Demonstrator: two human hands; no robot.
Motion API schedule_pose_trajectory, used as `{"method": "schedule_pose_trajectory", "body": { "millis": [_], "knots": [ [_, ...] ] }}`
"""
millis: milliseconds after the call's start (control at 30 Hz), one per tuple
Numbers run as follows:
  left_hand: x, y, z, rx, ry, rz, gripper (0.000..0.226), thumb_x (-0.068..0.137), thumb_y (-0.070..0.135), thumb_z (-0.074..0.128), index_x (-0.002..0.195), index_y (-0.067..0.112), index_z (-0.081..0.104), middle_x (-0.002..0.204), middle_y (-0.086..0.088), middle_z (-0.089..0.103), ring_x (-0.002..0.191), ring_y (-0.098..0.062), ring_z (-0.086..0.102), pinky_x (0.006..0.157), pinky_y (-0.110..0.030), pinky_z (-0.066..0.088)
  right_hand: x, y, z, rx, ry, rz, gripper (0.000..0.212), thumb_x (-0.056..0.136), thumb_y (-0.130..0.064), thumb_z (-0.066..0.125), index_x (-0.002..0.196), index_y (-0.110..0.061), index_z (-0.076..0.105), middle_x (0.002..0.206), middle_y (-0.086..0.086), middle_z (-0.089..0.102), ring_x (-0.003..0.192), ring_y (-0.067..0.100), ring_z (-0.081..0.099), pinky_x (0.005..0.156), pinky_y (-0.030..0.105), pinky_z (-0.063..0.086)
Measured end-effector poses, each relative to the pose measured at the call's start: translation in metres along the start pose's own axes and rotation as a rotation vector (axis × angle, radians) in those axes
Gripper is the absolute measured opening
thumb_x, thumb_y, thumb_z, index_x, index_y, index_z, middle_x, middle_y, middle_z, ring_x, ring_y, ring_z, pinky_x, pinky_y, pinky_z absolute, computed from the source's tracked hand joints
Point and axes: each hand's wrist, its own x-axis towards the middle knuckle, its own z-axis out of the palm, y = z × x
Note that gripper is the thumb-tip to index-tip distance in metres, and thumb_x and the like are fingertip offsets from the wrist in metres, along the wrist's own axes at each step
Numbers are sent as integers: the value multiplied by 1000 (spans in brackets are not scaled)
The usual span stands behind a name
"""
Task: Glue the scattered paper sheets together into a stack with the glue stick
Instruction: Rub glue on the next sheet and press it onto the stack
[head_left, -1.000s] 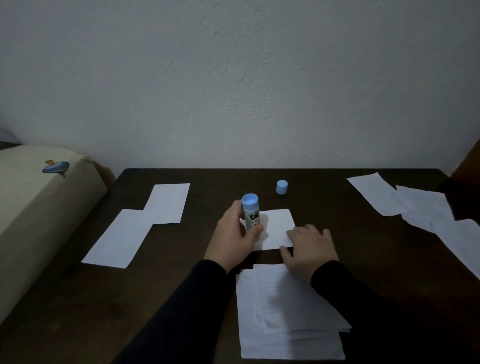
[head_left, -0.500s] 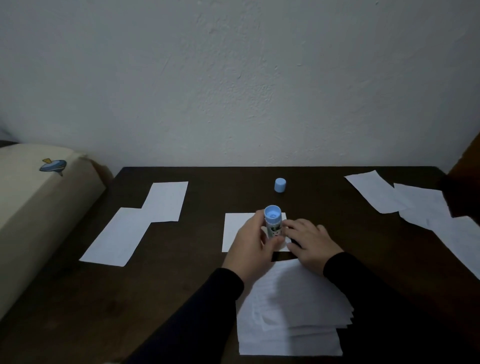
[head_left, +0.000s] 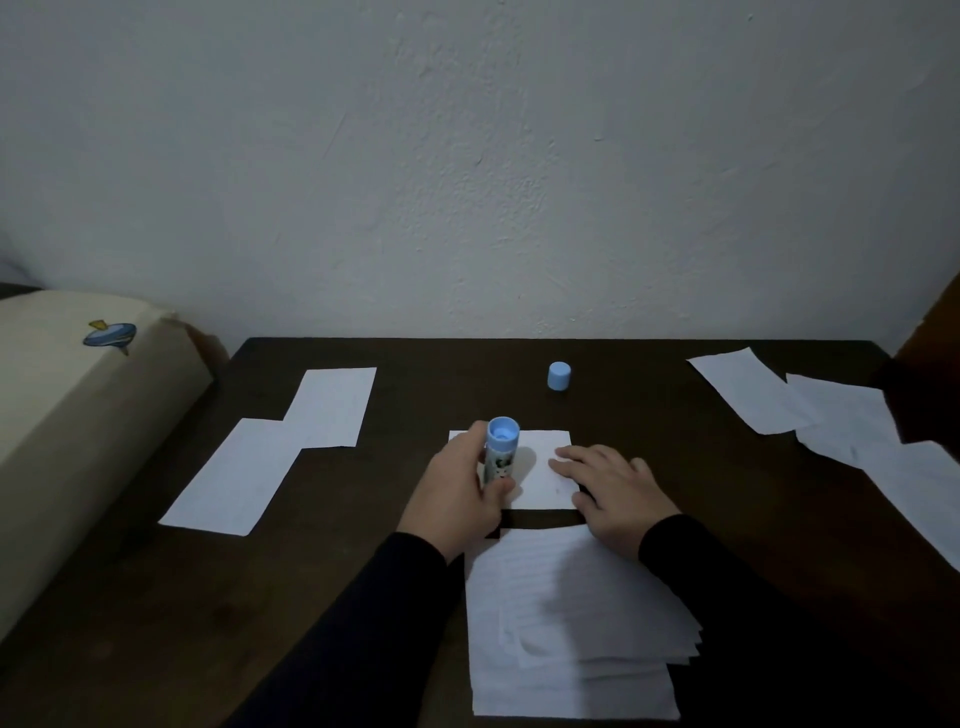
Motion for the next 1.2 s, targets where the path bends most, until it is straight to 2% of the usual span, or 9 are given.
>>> {"method": "schedule_pose_trajectory", "body": {
  "millis": [200,367,500,633,767,900,1000,1100,1200],
  "knots": [
    [0,-17,-17,21,34,-97,36,86,22,67,113,35,48,111,14,56,102,-4,53,85,-23,45,1,-3,-3,-9,-29,9,52,100,-25,34,149,-35,24,157,-16,17,143,10,12,114,43,16],
    [-1,-19,-24,53,60,-115,32,86,20,68,104,36,46,104,14,54,95,-4,53,81,-22,42,-2,-12,-1,-57,-59,56,54,101,-22,33,152,-32,18,159,-13,12,146,12,9,116,47,15],
    [3,-18,-29,22,205,-130,36,86,21,68,108,34,43,103,16,49,96,-1,49,86,-22,43,-3,-26,-4,-93,-85,121,58,100,-20,32,153,-30,13,161,-9,9,146,18,10,117,49,14],
    [9,-15,-35,-95,318,-117,39,86,20,69,111,33,42,106,17,48,94,2,46,79,-16,40,-7,-43,-2,-163,-63,172,54,101,-40,28,152,-24,20,159,-2,19,140,22,24,112,47,22],
    [8,-12,-32,-108,331,-104,40,85,20,70,110,34,41,105,17,48,88,4,46,73,-11,35,-2,-48,-6,-192,62,174,51,99,-50,27,143,-25,38,142,2,43,128,22,37,106,46,26],
    [10,-12,-29,-135,316,-90,37,85,22,70,108,33,43,107,14,53,93,1,50,78,-16,42,24,-37,-15,-66,147,74,42,100,-38,39,141,-30,41,139,-3,43,126,16,39,106,37,33],
    [12,-11,-28,-138,306,-97,39,85,22,70,110,34,43,108,15,53,98,-1,50,81,-20,43,45,-36,-19,20,83,46,46,97,-35,47,142,-28,40,141,-4,37,128,17,36,107,36,33],
    [13,-12,-30,-136,306,-112,40,85,23,70,110,36,42,107,17,50,97,0,49,81,-20,42,60,-40,-24,11,-6,105,54,95,-35,52,145,-29,34,144,1,34,130,21,35,106,40,37],
    [14,-14,-34,-146,315,-111,40,85,23,70,109,37,40,107,18,50,98,-1,48,82,-21,43,70,-43,-29,10,-61,170,57,91,-35,57,144,-30,36,142,2,34,126,22,40,101,39,42]
  ]
}}
